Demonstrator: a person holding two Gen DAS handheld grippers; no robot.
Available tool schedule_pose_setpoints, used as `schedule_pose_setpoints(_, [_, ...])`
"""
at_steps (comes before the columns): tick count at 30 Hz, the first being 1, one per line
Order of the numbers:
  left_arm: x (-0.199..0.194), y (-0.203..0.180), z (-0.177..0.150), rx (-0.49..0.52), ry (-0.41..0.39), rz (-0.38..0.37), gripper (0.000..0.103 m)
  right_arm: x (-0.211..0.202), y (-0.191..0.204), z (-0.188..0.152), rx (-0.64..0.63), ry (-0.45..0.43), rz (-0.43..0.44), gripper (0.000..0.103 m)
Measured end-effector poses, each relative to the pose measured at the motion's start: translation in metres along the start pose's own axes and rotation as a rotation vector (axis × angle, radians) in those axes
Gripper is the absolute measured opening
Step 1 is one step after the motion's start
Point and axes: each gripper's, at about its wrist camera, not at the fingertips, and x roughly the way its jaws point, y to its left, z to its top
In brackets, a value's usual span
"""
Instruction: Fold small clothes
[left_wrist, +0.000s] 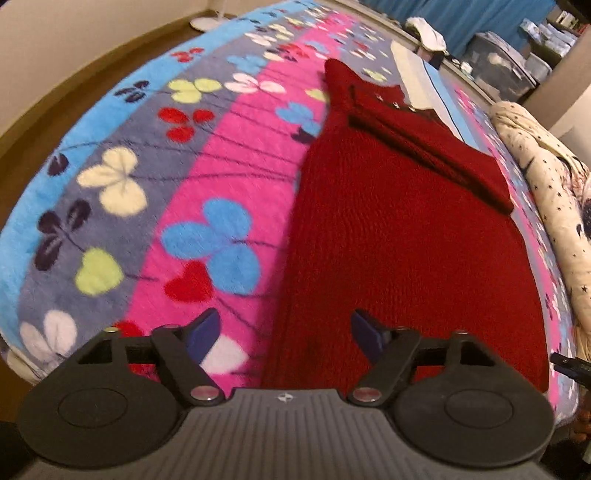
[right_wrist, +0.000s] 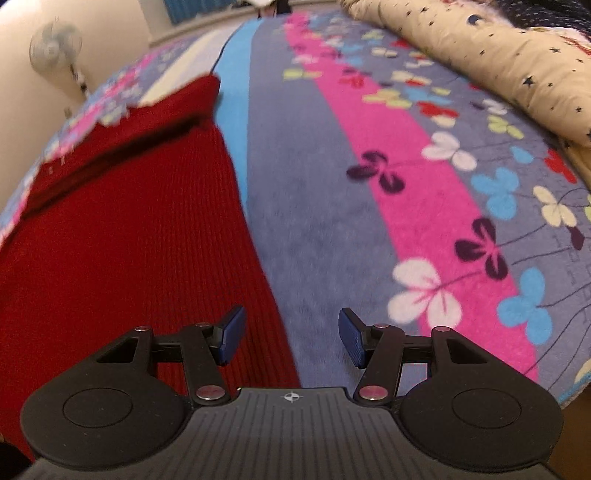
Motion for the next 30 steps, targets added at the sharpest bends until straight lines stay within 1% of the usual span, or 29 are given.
schedule_pose_setpoints(1, [0.002, -0.001, -0.002, 0.012, 0.009, 0.018, 0.075, 0.002, 0.002, -0.001, -0.012, 0.015, 0.002, 0.058])
schedule_pose_setpoints(3, [0.009, -0.001, -0.007, 0.040, 0.049, 0.069, 0.072, 0.006, 0.007, -0.004, -0.038, 0.045, 0.005, 0.058])
schedule_pose_setpoints(4, [0.012, 0.000, -0.011, 0.047, 0.068, 0.082, 0.068, 0.009, 0.008, -0.005, -0.051, 0.059, 0.002, 0.057])
schedule_pose_setpoints(6, [0.013, -0.001, -0.013, 0.069, 0.071, 0.083, 0.065, 0.014, 0.013, -0.008, -0.075, 0.084, -0.013, 0.055])
schedule_pose_setpoints(7, [0.012, -0.002, -0.014, 0.081, 0.069, 0.073, 0.056, 0.016, 0.014, -0.008, -0.081, 0.095, -0.016, 0.055])
schedule_pose_setpoints(8, [0.013, -0.003, -0.014, 0.091, 0.072, 0.056, 0.045, 0.017, 0.015, -0.009, -0.083, 0.101, -0.014, 0.054])
schedule_pose_setpoints(9, [0.013, -0.004, -0.015, 0.100, 0.077, 0.043, 0.038, 0.017, 0.015, -0.009, -0.084, 0.105, -0.007, 0.046])
schedule_pose_setpoints(10, [0.013, -0.005, -0.016, 0.111, 0.079, 0.033, 0.021, 0.017, 0.016, -0.009, -0.084, 0.108, 0.008, 0.030])
schedule_pose_setpoints(11, [0.012, -0.007, -0.017, 0.123, 0.081, 0.017, 0.015, 0.017, 0.017, -0.009, -0.084, 0.111, 0.030, 0.022])
schedule_pose_setpoints(12, [0.011, -0.008, -0.018, 0.134, 0.073, 0.014, 0.014, 0.015, 0.019, -0.009, -0.093, 0.104, 0.035, 0.013])
schedule_pose_setpoints(13, [0.007, -0.010, -0.018, 0.148, 0.052, 0.018, 0.013, 0.012, 0.020, -0.009, -0.100, 0.089, 0.033, 0.012])
schedule_pose_setpoints(14, [0.003, -0.012, -0.018, 0.159, 0.027, 0.019, 0.012, 0.006, 0.018, -0.007, -0.084, 0.066, 0.053, 0.012])
schedule_pose_setpoints(16, [-0.008, -0.015, -0.020, 0.174, -0.028, 0.008, 0.012, -0.006, 0.009, -0.003, -0.022, 0.008, 0.103, 0.011])
schedule_pose_setpoints(18, [-0.012, -0.015, -0.020, 0.162, -0.044, -0.013, 0.012, -0.014, -0.002, 0.001, 0.049, -0.027, 0.130, 0.011])
schedule_pose_setpoints(20, [-0.006, -0.012, -0.019, 0.146, -0.006, -0.009, 0.012, -0.013, -0.009, 0.001, 0.089, -0.018, 0.141, 0.011])
schedule_pose_setpoints(23, [0.008, -0.010, -0.022, 0.138, 0.073, 0.012, 0.015, -0.001, 0.000, -0.004, 0.031, 0.053, 0.101, 0.012])
schedule_pose_setpoints(25, [0.010, -0.010, -0.021, 0.137, 0.080, 0.017, 0.016, 0.009, 0.008, -0.008, -0.015, 0.110, 0.058, 0.022])
schedule_pose_setpoints(27, [0.009, -0.010, -0.021, 0.126, 0.084, 0.011, 0.018, 0.013, 0.012, -0.011, -0.040, 0.131, 0.046, 0.035])
schedule_pose_setpoints(30, [0.011, -0.009, -0.021, 0.131, 0.088, 0.015, 0.018, 0.012, 0.015, -0.012, -0.047, 0.131, 0.047, 0.035])
